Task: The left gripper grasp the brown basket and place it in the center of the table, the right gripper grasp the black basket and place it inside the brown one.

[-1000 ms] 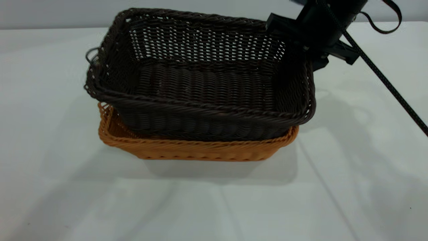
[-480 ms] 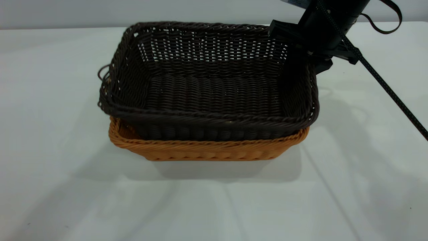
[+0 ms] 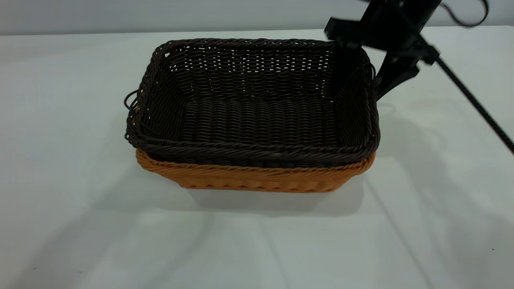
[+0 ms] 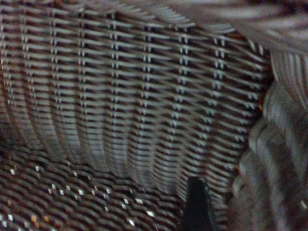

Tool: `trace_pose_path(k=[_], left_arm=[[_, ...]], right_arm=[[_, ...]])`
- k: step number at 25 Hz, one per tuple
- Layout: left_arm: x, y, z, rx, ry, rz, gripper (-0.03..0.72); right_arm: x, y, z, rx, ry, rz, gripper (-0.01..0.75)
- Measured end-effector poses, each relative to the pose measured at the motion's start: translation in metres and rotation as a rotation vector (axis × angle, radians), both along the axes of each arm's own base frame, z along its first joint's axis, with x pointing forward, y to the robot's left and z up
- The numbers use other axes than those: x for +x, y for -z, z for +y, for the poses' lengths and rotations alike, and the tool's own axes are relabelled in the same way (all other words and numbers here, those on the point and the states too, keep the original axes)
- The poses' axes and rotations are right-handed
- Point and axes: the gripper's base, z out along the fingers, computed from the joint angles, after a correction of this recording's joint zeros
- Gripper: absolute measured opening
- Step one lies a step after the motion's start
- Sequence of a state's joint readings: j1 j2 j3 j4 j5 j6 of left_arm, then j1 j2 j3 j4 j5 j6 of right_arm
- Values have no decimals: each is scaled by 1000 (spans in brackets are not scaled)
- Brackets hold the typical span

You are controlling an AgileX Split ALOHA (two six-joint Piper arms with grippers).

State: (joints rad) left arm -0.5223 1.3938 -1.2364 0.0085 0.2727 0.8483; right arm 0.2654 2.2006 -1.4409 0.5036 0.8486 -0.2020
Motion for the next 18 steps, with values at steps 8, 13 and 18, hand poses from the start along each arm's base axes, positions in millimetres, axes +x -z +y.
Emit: trace_pose_path(k=[8, 13, 18], left_arm=[[-22, -26, 13, -34, -1, -57, 420], [-60, -52, 35, -48, -13, -46, 420], [-110, -72, 66, -101, -79, 26, 420]], right_arm=[[-10, -74, -16, -128, -91, -143, 482], [-33, -140, -27, -167, -111, -230, 482], [-77, -218, -41, -165, -117, -362, 482]])
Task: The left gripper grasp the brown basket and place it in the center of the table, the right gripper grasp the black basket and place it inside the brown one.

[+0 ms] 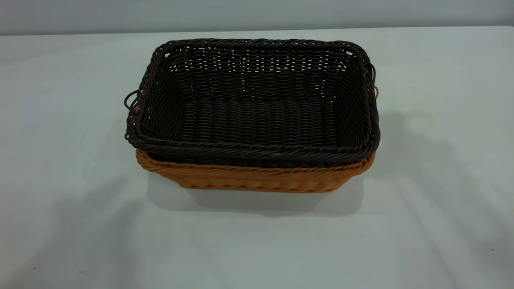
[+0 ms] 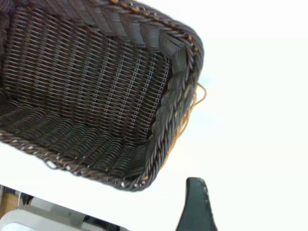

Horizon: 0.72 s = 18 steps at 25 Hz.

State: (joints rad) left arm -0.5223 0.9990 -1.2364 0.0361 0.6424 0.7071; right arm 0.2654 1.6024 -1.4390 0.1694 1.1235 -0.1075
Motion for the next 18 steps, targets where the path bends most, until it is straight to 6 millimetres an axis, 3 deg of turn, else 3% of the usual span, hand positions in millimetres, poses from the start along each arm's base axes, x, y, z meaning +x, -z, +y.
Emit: trace_pose_path(k=[6, 10, 14, 18], left_arm=[[-50, -8, 42, -74, -205, 108, 420], [-73, -3, 67, -127, -414, 216, 420], [-80, 1, 76, -166, -530, 281, 420], [-79, 8, 74, -201, -553, 320, 420]], right_arm=[[-63, -67, -17, 35, 12, -115, 482], [-107, -89, -29, 66, 30, -199, 482], [-155, -90, -43, 85, 50, -246, 482], [-197, -62, -57, 52, 57, -245, 482]])
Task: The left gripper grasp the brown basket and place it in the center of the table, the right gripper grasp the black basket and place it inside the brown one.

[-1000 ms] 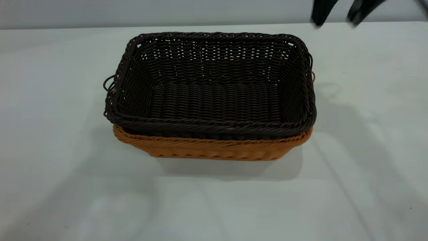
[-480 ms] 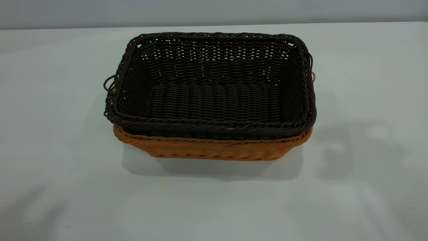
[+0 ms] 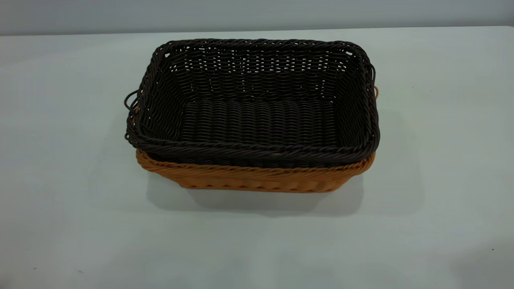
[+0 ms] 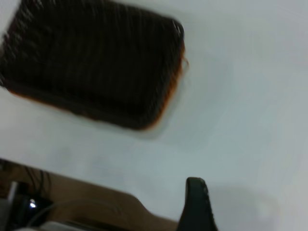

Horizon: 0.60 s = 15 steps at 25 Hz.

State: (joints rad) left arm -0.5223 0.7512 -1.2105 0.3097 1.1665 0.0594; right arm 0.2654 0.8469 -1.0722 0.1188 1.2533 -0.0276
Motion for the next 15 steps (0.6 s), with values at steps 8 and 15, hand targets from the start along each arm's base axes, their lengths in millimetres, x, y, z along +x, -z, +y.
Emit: trace_pose_path(k=[8, 15], left_arm=[[8, 77, -16, -28, -25, 296, 420], [-2, 150, -22, -11, -42, 573, 420]], right_arm=[[-49, 84, -21, -77, 29, -15, 482], [-73, 127, -29, -86, 35, -48, 480]])
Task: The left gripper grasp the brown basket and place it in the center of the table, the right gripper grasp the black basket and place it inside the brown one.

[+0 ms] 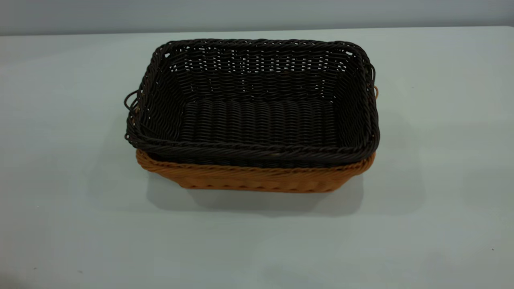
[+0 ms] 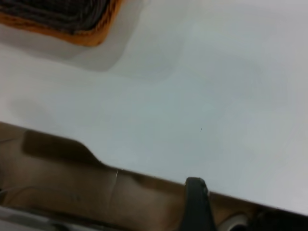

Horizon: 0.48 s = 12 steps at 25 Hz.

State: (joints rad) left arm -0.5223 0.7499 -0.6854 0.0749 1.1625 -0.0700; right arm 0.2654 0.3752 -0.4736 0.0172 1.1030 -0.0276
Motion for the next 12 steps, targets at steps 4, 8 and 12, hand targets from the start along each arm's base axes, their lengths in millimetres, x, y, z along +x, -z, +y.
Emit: trace_pose_path(k=[4, 8, 12], left_arm=[[-5, 34, 1, 15, -4, 68, 420], [-9, 51, 2, 28, -12, 106, 420], [-9, 50, 3, 20, -12, 93, 420]], right_arm=[[-7, -2, -1, 25, 1, -44, 479], [-10, -3, 0, 54, -1, -62, 479], [-11, -3, 0, 55, -1, -68, 479]])
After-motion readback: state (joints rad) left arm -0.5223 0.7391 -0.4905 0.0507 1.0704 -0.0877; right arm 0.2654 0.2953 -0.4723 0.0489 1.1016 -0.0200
